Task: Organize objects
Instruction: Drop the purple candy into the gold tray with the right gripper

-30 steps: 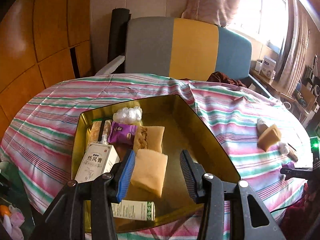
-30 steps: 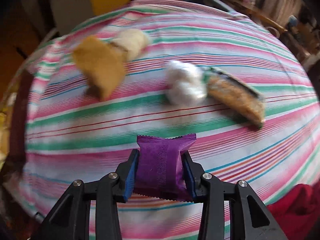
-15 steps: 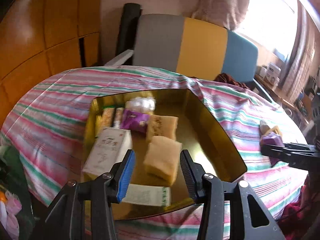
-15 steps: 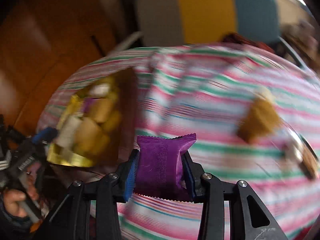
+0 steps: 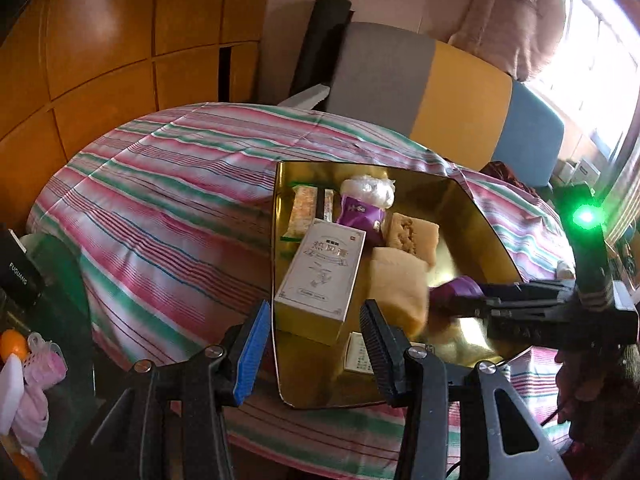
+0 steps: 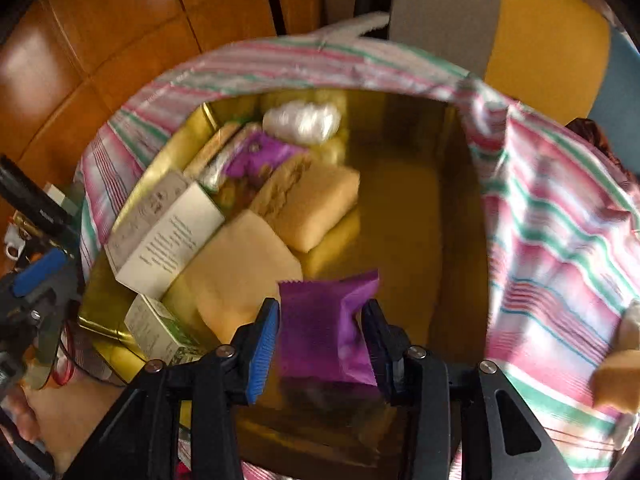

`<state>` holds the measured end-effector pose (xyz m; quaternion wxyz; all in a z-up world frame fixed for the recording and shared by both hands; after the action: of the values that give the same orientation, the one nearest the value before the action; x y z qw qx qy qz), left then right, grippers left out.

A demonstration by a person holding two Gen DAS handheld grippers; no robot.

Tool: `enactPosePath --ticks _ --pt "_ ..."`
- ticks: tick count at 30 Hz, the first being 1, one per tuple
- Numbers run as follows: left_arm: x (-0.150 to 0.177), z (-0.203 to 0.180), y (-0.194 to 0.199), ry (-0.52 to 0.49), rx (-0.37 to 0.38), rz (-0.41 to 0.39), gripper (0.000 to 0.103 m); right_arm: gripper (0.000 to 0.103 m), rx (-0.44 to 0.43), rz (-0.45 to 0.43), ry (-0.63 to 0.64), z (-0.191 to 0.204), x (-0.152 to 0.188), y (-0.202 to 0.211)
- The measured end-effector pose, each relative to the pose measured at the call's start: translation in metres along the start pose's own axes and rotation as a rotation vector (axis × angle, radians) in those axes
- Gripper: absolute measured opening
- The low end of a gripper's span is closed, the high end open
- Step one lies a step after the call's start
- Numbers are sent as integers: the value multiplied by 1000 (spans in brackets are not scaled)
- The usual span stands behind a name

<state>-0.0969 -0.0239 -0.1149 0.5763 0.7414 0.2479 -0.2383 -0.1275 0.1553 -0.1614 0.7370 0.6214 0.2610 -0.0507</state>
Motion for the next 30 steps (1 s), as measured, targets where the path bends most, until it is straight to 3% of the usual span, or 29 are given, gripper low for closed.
enactPosePath --ticks 1,3,19,24,30 --pt "-1 -1 0 -5 0 -4 48 58 -18 0 0 3 1 -1" --pt "-1 -4 1 -10 3 -8 48 69 -31 -7 3 6 4 2" --pt "9 -58 13 -159 56 -7 50 71 28 -212 -44 -4 8 79" --pt "16 -79 14 -204 82 7 50 76 66 -267 -116 -39 21 110" --pt "25 -106 11 -252 123 45 50 79 174 -295 -232 -111 59 148"
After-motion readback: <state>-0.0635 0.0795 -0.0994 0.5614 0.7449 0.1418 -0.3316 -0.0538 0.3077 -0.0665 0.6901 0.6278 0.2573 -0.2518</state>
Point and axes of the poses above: each gripper's, at about its wrist camera, not at the fingertips, and y roughly against the way its jaws point, z to its left, x to its underside, the point moved 10 cm from there along -y, roughly the way its jaws point, and after that the axes turned 6 degrees about y, right-handed, at the moved point
